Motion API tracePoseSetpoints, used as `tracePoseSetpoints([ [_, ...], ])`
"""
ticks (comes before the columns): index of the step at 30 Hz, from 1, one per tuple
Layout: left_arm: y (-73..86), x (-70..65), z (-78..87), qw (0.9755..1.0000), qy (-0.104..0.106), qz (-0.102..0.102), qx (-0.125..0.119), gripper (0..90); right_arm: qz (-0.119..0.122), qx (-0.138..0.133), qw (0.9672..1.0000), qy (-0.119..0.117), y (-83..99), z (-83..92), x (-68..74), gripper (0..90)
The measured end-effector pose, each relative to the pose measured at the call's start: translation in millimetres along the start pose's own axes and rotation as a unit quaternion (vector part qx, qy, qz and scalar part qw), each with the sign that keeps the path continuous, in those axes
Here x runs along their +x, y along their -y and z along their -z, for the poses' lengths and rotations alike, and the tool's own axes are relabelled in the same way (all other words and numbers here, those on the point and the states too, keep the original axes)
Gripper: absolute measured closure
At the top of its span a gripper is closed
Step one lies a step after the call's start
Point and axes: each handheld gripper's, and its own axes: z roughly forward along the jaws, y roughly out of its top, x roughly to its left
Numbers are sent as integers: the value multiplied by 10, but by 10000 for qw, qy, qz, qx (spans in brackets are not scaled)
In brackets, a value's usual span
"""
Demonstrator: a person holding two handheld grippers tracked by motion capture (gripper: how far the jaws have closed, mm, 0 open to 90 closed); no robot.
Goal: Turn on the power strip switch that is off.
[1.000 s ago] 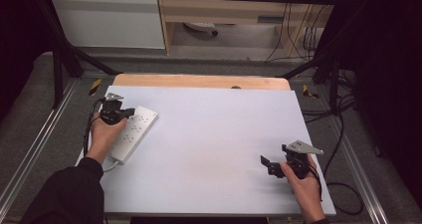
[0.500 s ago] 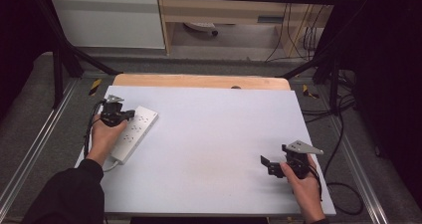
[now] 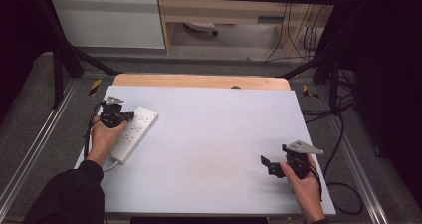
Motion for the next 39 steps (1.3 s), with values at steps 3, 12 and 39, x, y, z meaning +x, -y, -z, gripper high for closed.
tracePoseSetpoints([
  [3, 4, -3, 7, 10000, -33, -63, 11, 900, 3, -5, 10000, -6, 1, -1, -2, 29],
  [12, 28, -17, 33, 10000, -15, -29, -17, 900, 13, -12, 10000, 7, 1, 7, -5, 29],
  [39, 28, 3, 13, 9999, 36, 83, -50, 900, 17, 24, 10000, -25, 4, -5, 0, 29],
])
